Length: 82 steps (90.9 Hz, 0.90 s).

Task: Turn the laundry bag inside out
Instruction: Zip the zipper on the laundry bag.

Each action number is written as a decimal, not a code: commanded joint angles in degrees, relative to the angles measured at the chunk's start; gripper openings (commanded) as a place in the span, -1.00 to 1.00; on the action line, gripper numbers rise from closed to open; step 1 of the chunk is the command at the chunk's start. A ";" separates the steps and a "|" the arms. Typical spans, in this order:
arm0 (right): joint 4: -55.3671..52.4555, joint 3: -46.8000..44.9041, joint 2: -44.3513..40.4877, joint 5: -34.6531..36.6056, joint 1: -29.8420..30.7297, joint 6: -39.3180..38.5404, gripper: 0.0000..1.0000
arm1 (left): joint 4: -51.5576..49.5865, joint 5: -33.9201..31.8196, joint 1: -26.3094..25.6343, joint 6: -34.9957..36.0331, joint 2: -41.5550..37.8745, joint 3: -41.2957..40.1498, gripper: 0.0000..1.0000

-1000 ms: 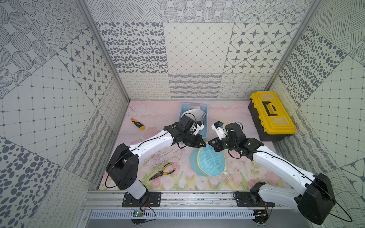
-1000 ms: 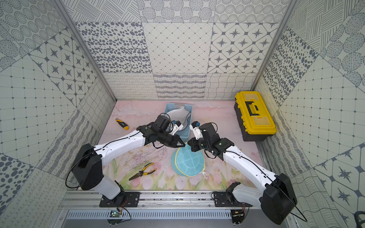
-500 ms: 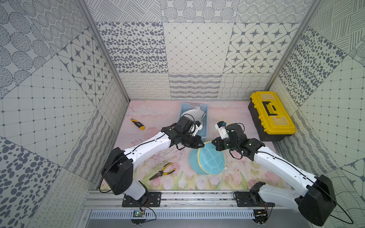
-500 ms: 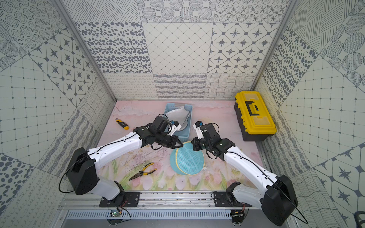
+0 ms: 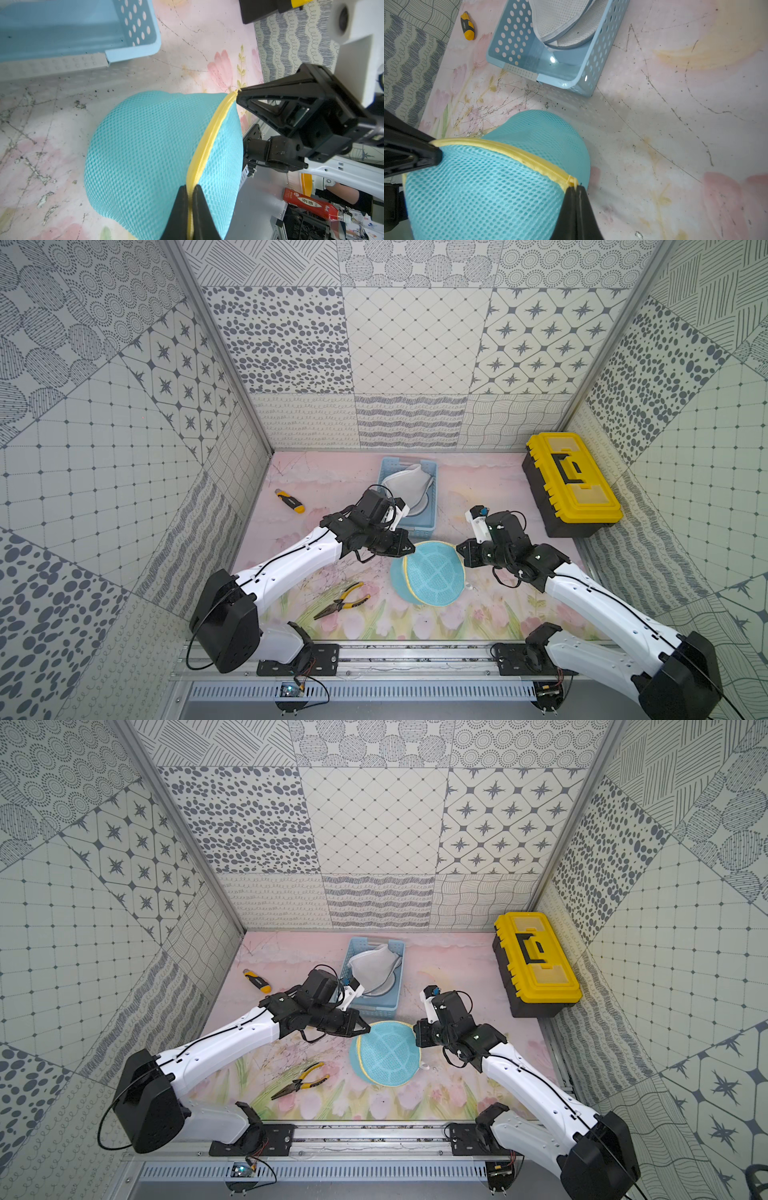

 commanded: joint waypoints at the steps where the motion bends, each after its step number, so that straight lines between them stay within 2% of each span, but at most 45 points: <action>1: 1.58 2.10 1.67 0.62 -1.22 -2.75 -1.00 | -16.99 7.98 -0.76 3.89 0.20 0.00 -0.98; 7: 3.36 2.81 2.22 -2.32 -1.15 -4.29 -1.00 | -19.75 9.45 -0.82 4.18 0.55 -0.46 -0.65; 12: 4.42 3.39 2.73 -5.03 -1.15 -5.42 -1.00 | -20.11 8.08 -0.75 4.08 -0.01 -0.58 -0.23; 17: 5.08 3.87 3.09 -6.96 -1.10 -6.06 -1.00 | -18.80 6.23 -0.40 3.54 -1.47 -0.68 0.02; 31: 6.19 4.95 4.73 -10.61 -0.77 -7.37 -1.00 | -4.89 3.98 2.08 -0.55 -5.19 -1.77 0.25; 37: 6.39 5.49 5.14 -11.17 -0.43 -7.64 -1.00 | 2.53 4.60 2.08 -1.61 -3.21 -1.20 0.27; 51: 6.44 6.51 6.19 -12.08 0.17 -8.34 -1.00 | 17.33 10.82 2.04 -5.72 6.18 1.60 0.24; 66: 6.22 7.14 6.84 -12.18 0.68 -8.27 -1.00 | 18.35 13.76 1.02 -4.82 12.30 5.13 0.18; 82: 6.40 7.41 7.52 -12.07 1.54 -8.11 -1.00 | 13.50 12.06 -0.78 -1.55 13.01 6.63 -0.14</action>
